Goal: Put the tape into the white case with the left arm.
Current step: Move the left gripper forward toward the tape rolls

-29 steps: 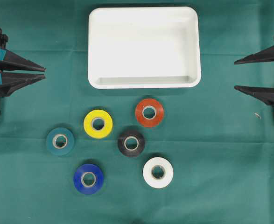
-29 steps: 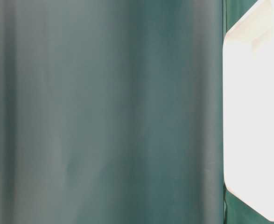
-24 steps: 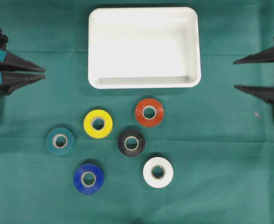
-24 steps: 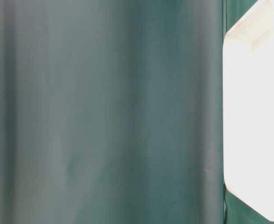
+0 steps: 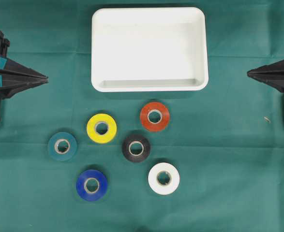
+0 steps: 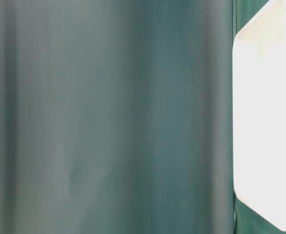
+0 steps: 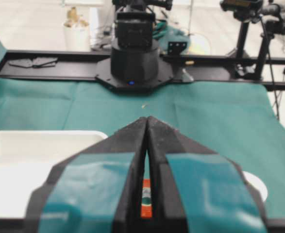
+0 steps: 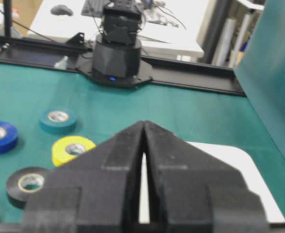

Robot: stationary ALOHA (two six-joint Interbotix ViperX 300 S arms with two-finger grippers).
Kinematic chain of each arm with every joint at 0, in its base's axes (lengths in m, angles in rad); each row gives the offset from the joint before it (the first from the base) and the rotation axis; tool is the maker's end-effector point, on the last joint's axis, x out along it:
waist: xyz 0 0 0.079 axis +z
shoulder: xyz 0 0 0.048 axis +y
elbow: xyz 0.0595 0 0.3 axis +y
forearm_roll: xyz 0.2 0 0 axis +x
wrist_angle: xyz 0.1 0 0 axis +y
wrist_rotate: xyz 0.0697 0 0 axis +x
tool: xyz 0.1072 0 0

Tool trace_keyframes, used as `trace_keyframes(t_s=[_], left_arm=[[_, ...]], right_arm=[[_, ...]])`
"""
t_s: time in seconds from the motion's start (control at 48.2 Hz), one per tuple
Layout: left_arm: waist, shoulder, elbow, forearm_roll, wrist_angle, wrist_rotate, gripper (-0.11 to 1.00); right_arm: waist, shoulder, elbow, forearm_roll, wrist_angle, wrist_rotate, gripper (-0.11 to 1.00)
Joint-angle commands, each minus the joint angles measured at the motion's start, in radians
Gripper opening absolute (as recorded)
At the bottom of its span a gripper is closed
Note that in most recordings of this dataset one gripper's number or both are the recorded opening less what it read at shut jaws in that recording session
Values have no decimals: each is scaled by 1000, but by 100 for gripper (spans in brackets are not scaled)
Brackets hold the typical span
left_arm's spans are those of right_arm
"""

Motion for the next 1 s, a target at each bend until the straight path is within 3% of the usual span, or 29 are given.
trace_keyframes(t_s=[0.0,0.083,0.311,0.374,0.975], left_arm=[[-14,8,-18,-2,-5,6,7],[-26,8,-18,0,-6,14,25],[-38,8,-31,-2,-5,31,89],[-40,11,-37,0,0,29,98],[-40,301,-152,-5,193,20,100]], right_arm=[[-2,-12,3,-2,0,2,-9],[-3,-21,17,-2,3,2,-9],[-8,-25,41,-2,8,2,-9],[-11,-25,48,-3,20,2,-9],[-26,-72,172,-25,184,2,-9]])
